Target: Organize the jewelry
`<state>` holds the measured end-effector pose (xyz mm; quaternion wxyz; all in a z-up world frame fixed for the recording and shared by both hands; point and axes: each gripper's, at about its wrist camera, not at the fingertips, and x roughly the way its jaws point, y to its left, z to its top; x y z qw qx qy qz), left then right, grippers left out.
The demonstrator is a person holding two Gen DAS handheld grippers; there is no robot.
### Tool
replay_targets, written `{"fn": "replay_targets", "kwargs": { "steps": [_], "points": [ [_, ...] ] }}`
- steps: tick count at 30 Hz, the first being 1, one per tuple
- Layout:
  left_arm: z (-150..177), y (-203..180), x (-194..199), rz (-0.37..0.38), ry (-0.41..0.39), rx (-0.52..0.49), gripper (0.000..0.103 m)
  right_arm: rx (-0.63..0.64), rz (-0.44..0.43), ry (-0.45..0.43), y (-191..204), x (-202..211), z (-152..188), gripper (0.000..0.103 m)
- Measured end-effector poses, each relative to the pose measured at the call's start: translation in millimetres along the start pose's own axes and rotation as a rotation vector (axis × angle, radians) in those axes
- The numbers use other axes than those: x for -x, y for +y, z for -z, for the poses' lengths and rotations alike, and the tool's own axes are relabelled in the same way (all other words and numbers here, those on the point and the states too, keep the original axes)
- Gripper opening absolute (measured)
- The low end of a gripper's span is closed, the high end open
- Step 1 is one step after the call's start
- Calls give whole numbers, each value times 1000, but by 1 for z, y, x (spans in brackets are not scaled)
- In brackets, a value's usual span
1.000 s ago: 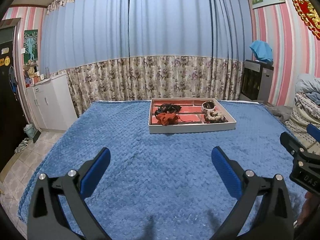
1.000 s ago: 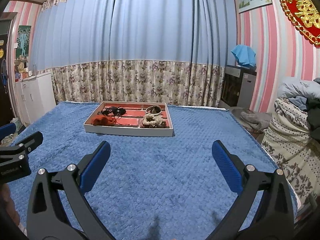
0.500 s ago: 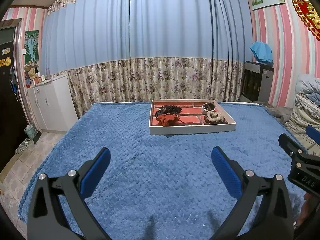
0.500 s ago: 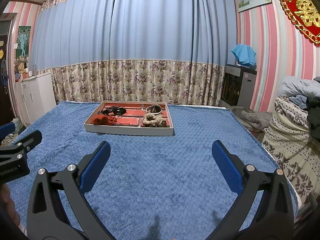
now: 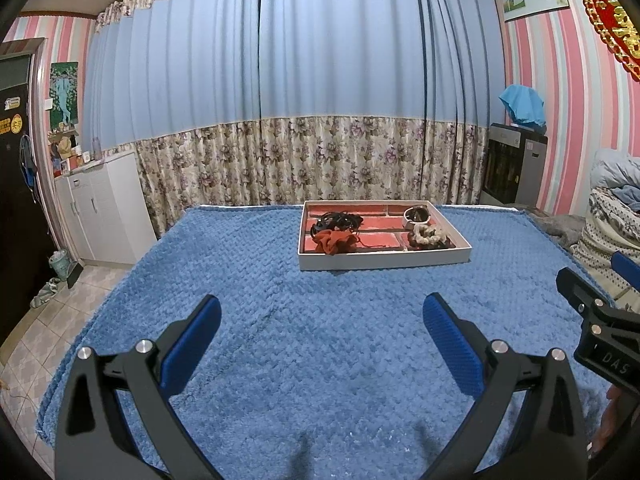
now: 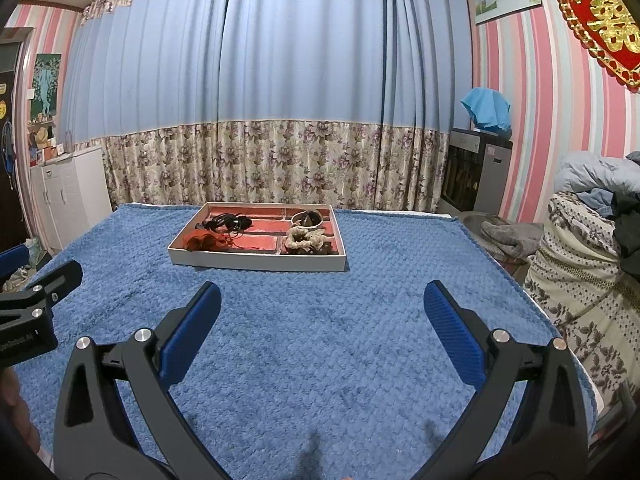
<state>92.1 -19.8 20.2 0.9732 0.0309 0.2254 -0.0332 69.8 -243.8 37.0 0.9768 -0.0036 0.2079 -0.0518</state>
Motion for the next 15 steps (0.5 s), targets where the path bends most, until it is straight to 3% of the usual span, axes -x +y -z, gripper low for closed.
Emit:
{"fn": "replay_targets", "kwargs": {
  "steps": [15],
  "points": [
    [-1,-2,2,-3,-6,1,99,-3,-3,-1,0,0,0,99]
  ]
}}
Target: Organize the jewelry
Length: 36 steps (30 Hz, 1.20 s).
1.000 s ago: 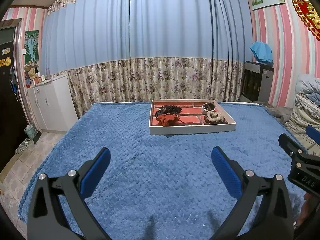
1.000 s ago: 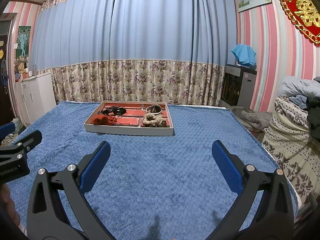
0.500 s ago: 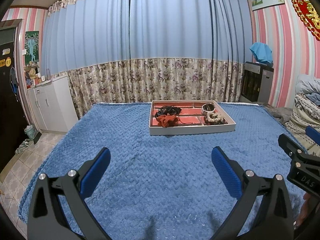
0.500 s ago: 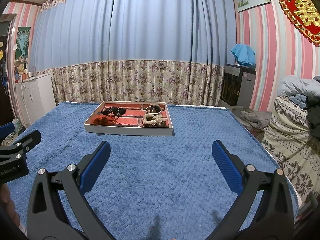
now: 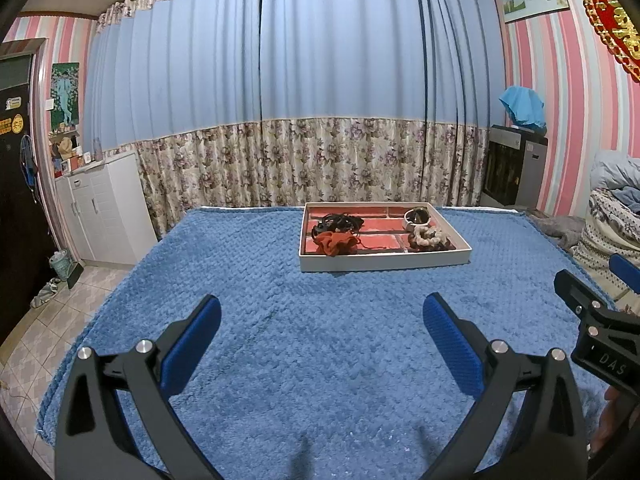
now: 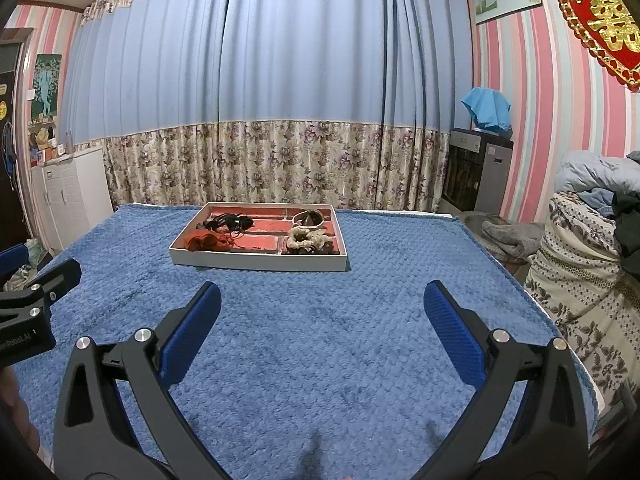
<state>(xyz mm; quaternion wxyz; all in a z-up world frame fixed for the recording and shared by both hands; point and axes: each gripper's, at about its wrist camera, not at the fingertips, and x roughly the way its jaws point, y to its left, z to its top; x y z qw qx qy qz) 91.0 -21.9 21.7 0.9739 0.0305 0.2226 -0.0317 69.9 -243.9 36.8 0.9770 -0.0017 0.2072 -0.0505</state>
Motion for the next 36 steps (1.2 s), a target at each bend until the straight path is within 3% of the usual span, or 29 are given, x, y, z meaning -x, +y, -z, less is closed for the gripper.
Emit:
{"fn": "replay_targets", "kwargs": {
  "steps": [36],
  "points": [
    [-4,2,2,-5,-8,-1,99,4,-4,2,3,-1,-1,99]
  ]
}}
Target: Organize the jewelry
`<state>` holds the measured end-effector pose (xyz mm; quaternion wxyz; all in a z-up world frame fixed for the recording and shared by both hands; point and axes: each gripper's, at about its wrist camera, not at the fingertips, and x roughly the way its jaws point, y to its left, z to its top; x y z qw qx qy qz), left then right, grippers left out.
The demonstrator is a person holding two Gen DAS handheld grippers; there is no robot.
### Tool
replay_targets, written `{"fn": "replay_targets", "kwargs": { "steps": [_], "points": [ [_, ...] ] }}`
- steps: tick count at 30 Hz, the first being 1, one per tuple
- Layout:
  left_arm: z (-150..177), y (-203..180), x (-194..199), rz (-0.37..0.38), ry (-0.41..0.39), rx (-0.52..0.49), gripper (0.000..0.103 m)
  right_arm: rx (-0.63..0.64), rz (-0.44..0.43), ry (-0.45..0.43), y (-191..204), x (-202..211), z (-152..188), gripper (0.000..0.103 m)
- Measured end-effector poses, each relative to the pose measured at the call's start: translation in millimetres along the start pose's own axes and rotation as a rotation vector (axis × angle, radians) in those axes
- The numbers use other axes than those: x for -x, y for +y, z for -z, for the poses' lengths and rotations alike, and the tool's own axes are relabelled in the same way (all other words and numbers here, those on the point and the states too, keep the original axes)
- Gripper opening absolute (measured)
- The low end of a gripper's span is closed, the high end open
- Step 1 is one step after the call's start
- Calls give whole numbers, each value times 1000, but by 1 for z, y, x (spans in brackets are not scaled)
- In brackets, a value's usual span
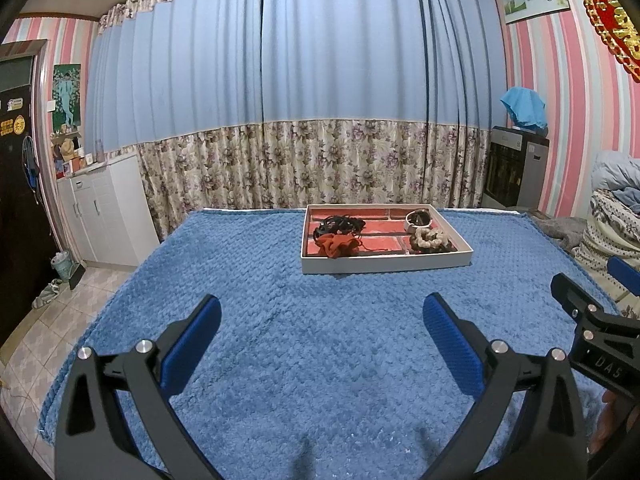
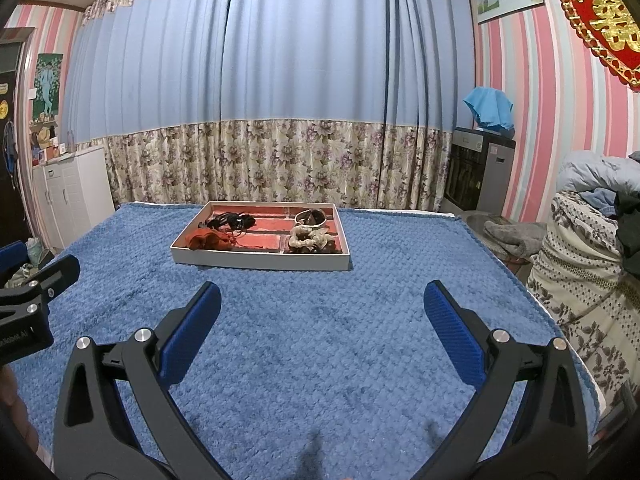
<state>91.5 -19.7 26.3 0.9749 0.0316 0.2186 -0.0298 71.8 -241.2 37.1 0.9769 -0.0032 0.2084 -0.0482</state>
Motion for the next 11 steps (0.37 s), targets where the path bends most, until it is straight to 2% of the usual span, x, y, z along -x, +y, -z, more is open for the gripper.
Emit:
{"fn": "replay_targets", "kwargs": {
  "steps": [11],
  "points": [
    [-2,1,-1,-12,-10,1,99,-1,-2,1,0,0,0,99]
  ]
}}
